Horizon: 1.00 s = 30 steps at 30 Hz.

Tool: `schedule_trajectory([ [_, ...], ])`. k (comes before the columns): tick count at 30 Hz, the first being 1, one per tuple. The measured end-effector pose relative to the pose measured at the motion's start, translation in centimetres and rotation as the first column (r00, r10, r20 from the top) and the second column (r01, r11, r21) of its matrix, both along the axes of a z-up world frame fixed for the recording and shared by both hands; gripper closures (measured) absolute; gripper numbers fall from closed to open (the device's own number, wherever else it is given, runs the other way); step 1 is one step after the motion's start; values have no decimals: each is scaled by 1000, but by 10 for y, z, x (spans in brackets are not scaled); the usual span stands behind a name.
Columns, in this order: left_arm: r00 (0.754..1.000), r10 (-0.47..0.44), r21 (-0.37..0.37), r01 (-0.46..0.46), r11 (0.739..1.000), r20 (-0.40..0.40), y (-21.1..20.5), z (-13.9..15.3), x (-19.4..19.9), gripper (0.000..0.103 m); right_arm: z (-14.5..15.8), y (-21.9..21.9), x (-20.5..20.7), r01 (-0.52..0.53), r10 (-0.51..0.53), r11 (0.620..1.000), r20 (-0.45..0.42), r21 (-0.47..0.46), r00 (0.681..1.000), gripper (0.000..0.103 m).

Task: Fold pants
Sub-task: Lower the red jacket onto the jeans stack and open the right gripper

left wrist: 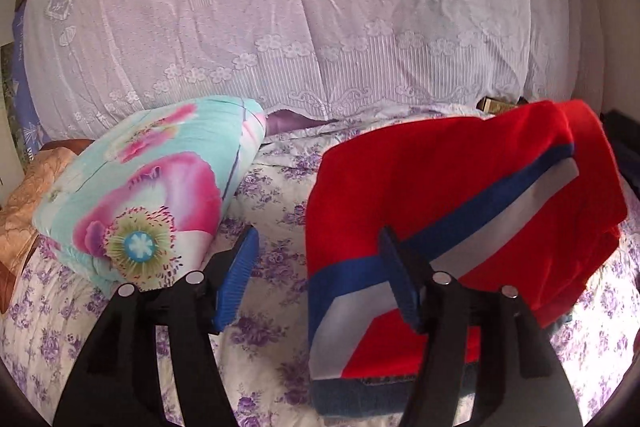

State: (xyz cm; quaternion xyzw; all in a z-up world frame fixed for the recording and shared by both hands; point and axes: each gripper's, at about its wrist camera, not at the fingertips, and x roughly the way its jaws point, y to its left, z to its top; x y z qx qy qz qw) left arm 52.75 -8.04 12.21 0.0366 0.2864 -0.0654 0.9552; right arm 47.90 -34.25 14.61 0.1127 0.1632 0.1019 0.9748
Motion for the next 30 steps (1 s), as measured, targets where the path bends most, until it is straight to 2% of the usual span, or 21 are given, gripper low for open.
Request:
schedule_trajectory([
  [2,1000,0,-8,0,1000,13,1,4,-7,41,12,22,-6,-33,37,994,33,-102,999,50],
  [5,1000,-6,1,6,1000,28,-3,8,-12,36,17,61,0,-80,88,965,18,-251,996,71],
  [7,1000,-13,3,13,1000,25,-9,9,-11,32,14,78,18,-59,56,941,-20,-333,998,77],
  [8,1000,-15,2,15,1000,19,-11,8,-8,30,10,78,30,-19,6,932,-37,-362,999,81],
  [10,1000,-19,3,19,1000,-14,-19,1,1,26,0,64,51,65,-92,934,-62,-352,994,86],
  [12,994,-36,-1,36,999,-99,-30,-19,18,23,-22,41,73,90,-135,953,-142,-289,981,85],
  [13,992,-49,-42,45,998,-116,-30,-28,23,23,-37,34,81,91,-145,953,-172,-288,974,85],
  [16,989,-71,-197,44,979,-133,-24,-44,30,18,-60,27,76,122,-168,935,-112,-332,979,84],
  [19,990,-68,-239,36,970,-126,-22,-53,31,12,-67,8,76,109,-138,967,-115,-228,984,84],
  [20,990,-74,-237,44,970,-121,-22,-55,31,11,-68,6,75,107,-133,971,-113,-215,985,84],
  [23,989,-67,-230,34,973,-135,-22,-55,30,11,-68,17,73,119,-150,959,-102,-256,983,84],
  [27,996,12,-97,-21,995,-89,-31,-42,12,10,-49,33,74,120,-177,935,-148,-332,973,81],
  [28,997,35,-59,-40,997,-72,-32,-37,3,12,-39,35,68,111,-168,936,-147,-334,975,70],
  [29,998,47,-26,-48,999,-49,-31,-31,-9,12,-27,35,55,125,-170,940,-118,-317,978,42],
  [30,999,40,-7,-40,999,-26,-30,-24,-21,12,-14,32,34,162,-182,948,-49,-275,982,25],
])
